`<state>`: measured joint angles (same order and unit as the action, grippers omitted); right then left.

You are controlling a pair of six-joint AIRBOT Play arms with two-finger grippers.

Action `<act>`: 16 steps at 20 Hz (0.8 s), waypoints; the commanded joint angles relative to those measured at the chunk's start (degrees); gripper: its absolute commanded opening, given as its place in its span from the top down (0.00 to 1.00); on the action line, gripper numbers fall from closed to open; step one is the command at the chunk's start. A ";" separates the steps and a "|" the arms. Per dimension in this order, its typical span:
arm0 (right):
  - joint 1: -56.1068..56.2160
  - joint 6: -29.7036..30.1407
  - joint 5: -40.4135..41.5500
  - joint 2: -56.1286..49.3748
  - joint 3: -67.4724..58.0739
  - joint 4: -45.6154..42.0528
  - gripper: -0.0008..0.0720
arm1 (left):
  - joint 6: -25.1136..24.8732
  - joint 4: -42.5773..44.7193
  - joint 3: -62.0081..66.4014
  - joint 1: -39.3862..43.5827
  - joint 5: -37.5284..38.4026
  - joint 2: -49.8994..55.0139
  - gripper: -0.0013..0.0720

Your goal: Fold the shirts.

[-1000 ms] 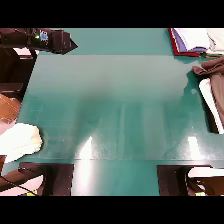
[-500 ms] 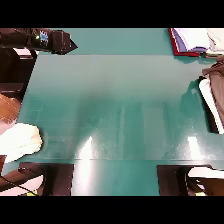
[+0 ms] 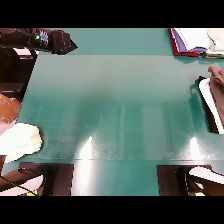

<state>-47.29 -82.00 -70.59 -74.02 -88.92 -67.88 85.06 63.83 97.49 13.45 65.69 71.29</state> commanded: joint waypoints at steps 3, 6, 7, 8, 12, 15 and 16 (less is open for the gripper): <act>-2.86 -0.02 -2.54 1.86 9.16 -5.42 0.28 | -0.22 0.02 0.00 0.02 0.52 -0.04 0.95; -2.10 -0.02 -4.15 1.88 7.82 -5.14 0.09 | -1.07 0.00 0.00 0.02 0.48 -0.04 0.95; -0.90 -0.02 -4.52 1.88 6.62 -5.07 0.09 | -1.07 0.00 0.00 0.02 0.48 -0.04 0.95; 1.05 -0.02 -4.81 1.88 5.18 -4.35 0.09 | -1.07 -0.02 0.00 0.02 0.42 -0.04 0.95; 13.03 -0.02 -6.34 1.88 0.83 7.61 0.09 | -1.01 0.00 0.00 0.02 0.20 -0.04 0.95; 26.43 -0.02 -6.47 1.88 -1.44 11.08 0.09 | -1.03 0.00 0.00 0.02 -0.68 -0.04 0.95; 31.32 -0.02 -6.38 1.88 -2.05 10.93 0.09 | -1.03 0.00 0.00 0.02 -0.76 -0.04 0.95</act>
<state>-27.07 -82.00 -76.58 -72.18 -88.92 -60.66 84.05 63.83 97.49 13.45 65.52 71.29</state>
